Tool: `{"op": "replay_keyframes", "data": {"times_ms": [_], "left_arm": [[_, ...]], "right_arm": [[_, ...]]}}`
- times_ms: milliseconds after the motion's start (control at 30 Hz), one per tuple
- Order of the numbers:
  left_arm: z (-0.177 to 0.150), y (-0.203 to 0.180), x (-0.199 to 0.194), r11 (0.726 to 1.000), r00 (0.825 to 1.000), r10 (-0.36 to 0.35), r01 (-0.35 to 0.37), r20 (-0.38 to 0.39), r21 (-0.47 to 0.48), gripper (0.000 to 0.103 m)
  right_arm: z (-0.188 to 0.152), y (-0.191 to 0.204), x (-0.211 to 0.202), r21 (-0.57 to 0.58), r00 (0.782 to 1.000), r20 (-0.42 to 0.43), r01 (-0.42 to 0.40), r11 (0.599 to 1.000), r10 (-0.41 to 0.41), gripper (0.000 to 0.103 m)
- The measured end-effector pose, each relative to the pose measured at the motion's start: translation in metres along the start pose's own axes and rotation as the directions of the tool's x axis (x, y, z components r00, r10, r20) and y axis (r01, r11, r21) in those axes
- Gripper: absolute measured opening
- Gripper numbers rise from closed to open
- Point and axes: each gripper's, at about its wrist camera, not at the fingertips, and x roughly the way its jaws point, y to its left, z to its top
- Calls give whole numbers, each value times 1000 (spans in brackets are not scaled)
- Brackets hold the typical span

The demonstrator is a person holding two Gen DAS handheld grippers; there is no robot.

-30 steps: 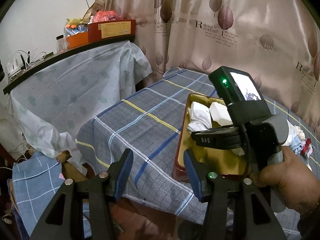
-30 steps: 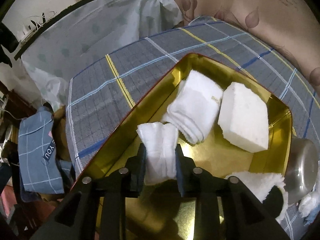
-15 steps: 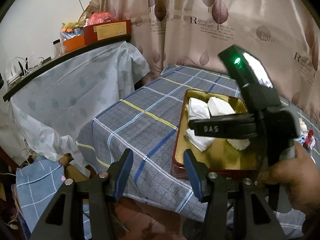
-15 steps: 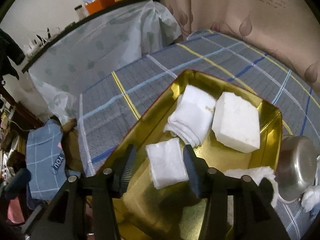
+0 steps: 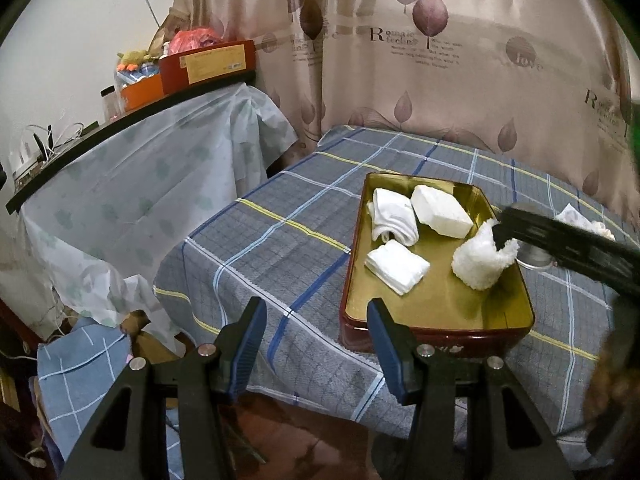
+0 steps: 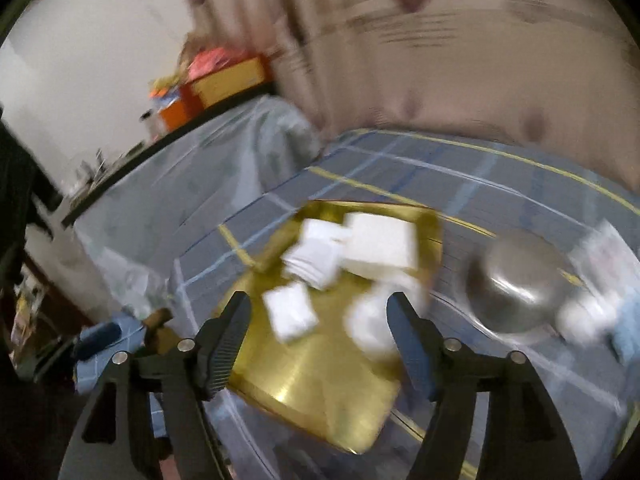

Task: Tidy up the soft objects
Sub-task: 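Carry the white sock into the gold tray and open the right tool, then grasp the yellow-edged white cloth with the left tool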

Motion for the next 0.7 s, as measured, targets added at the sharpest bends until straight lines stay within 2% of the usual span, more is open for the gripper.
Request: {"op": "replay_keyframes", "data": {"times_ms": [100, 200, 267, 367, 467, 500, 533, 567, 600, 667, 700], "left_arm": [[-2, -5, -1, 1000, 1000, 8, -9, 1, 18, 53], [-4, -10, -1, 999, 1000, 17, -17, 6, 37, 53], [-5, -13, -2, 998, 1000, 24, -24, 13, 51, 53], [-8, -19, -5, 997, 999, 24, -26, 24, 76, 53], [-12, -32, -10, 991, 999, -1, -5, 42, 133, 53], [-14, -38, -13, 988, 999, -14, 7, 43, 154, 53], [-17, -45, -16, 983, 999, -39, 32, 38, 179, 53], [-20, -54, -19, 977, 996, -81, 74, 25, 202, 53], [-22, -62, -22, 967, 992, -126, 120, 13, 223, 53], [-26, -81, -29, 941, 977, -211, 208, -20, 265, 53], [-28, -92, -31, 926, 967, -251, 253, -42, 282, 53]], "right_arm": [[-24, -34, -37, 55, 995, 43, 91, 994, -94, 71], [-52, -72, -80, 78, 957, 81, 273, 959, -279, 84], [-71, -103, -108, 91, 910, 90, 398, 913, -405, 90], [-95, -154, -140, 103, 802, 44, 589, 802, -595, 92], [-115, -209, -166, 127, 695, -14, 715, 688, -719, 92], [-122, -228, -172, 128, 644, -41, 762, 635, -764, 92], [-126, -240, -177, 134, 624, -61, 778, 613, -779, 92], [-133, -255, -184, 157, 613, -89, 787, 597, -785, 92], [-135, -271, -193, 215, 622, -116, 777, 592, -774, 93], [-139, -289, -212, 337, 661, -93, 725, 601, -745, 98], [-142, -297, -218, 376, 674, -92, 706, 601, -733, 98]]}}
